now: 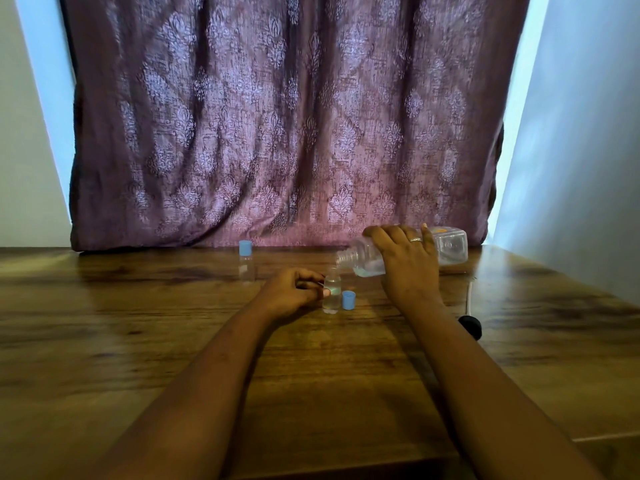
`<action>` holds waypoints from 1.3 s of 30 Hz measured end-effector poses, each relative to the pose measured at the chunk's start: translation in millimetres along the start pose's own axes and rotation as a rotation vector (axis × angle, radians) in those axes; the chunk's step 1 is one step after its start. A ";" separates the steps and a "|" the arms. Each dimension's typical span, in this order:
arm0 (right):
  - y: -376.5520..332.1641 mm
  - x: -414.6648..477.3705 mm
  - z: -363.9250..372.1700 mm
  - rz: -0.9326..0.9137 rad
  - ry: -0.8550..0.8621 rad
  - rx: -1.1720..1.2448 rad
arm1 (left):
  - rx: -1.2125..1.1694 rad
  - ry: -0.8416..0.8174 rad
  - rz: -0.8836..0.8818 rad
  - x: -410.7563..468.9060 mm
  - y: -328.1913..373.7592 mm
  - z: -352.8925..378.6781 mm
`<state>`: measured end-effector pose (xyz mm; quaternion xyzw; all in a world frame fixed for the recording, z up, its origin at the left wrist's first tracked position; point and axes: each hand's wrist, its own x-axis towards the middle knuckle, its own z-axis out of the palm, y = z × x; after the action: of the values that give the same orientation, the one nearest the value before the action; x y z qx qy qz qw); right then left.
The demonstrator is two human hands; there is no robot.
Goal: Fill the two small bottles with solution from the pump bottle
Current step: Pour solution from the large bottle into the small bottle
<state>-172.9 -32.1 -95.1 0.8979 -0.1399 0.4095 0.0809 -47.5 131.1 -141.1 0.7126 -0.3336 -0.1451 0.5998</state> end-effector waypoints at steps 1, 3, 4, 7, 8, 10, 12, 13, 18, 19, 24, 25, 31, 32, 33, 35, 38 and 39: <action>0.1 0.0 0.0 0.000 0.000 0.000 | 0.003 0.001 0.001 -0.1 0.2 0.1; 0.2 0.2 0.1 -0.001 0.003 -0.003 | 0.005 0.003 0.004 -0.6 0.8 0.7; 0.3 0.2 0.1 -0.001 0.004 -0.003 | 0.009 0.004 0.007 -0.8 1.1 0.8; 0.8 0.4 0.2 0.003 0.005 -0.002 | 0.011 0.002 0.012 -1.2 1.2 1.0; 0.8 0.3 0.4 0.003 0.006 -0.004 | 0.005 -0.001 0.010 -1.3 1.0 1.0; 0.6 0.3 0.8 0.003 0.009 -0.012 | -0.003 -0.003 0.007 -1.2 0.8 0.8; 0.3 0.5 1.1 0.005 0.013 -0.017 | 0.007 0.001 0.004 -1.1 1.0 1.0; 0.2 0.6 1.3 0.005 0.013 -0.019 | 0.010 0.002 0.001 -1.0 1.0 1.2; -0.1 0.6 1.8 0.006 0.018 -0.019 | 0.013 0.007 0.005 -0.1 0.0 0.3; -0.2 0.6 1.6 0.006 0.012 -0.021 | 0.014 0.007 0.004 0.3 -0.5 0.0; 0.5 0.0 -0.1 0.006 -0.001 -0.012 | -0.003 0.016 -0.004 3.3 -3.5 0.7; 0.3 -0.2 -0.3 0.005 -0.004 -0.012 | -0.005 0.018 -0.004 3.6 -4.1 0.4; 0.1 -0.4 -0.4 0.005 0.001 -0.007 | 0.007 0.012 -0.003 3.2 -4.9 -1.3; 0.1 -0.5 -0.4 0.004 0.004 -0.006 | 0.002 0.014 -0.005 2.9 -4.5 -1.1; 0.1 -0.6 -0.4 0.004 0.008 -0.003 | 0.001 0.014 -0.004 2.6 -4.3 -0.9; 0.1 -0.5 -0.7 0.004 0.006 0.002 | 0.018 0.014 0.004 2.0 -3.3 -0.8; 0.5 -0.5 -1.1 0.005 -0.003 0.000 | 0.029 0.018 0.008 0.5 -1.2 -0.1; 0.4 -0.6 -1.0 0.005 -0.002 -0.003 | 0.031 0.018 0.012 0.2 -0.6 0.3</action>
<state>-174.1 -32.1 -94.8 0.8977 -0.1431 0.4087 0.0810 -47.3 130.8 -141.7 0.7211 -0.3348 -0.1298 0.5925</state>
